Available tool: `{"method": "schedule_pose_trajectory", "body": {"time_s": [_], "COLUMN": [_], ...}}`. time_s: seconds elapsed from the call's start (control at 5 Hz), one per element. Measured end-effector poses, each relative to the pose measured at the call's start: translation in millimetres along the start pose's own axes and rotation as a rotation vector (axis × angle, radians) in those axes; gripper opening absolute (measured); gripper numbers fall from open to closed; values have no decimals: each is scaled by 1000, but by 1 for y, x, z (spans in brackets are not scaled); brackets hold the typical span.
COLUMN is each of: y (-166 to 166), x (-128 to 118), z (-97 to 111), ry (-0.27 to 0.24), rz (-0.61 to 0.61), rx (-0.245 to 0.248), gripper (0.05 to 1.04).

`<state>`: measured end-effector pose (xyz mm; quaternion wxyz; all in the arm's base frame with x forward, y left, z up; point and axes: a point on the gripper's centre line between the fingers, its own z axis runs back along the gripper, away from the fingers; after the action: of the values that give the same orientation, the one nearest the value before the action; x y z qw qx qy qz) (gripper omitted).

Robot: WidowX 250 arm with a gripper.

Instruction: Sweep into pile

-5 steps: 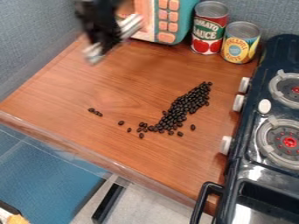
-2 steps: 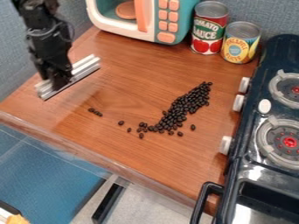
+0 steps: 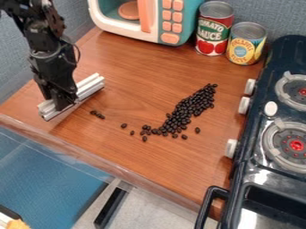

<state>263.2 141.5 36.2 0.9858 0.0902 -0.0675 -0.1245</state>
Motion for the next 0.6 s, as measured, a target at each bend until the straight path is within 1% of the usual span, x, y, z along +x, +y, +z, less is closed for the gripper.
{"method": "schedule_pose_trajectory", "body": {"time_s": [0.2, 0.4, 0.6], "y": [-6, -14, -29], "x": [-4, -6, -5], "z": [-5, -8, -4], "ry": [3, 6, -4], "rz": [17, 21, 45], "rx": [6, -9, -37], "gripper": [351, 351, 351]}}
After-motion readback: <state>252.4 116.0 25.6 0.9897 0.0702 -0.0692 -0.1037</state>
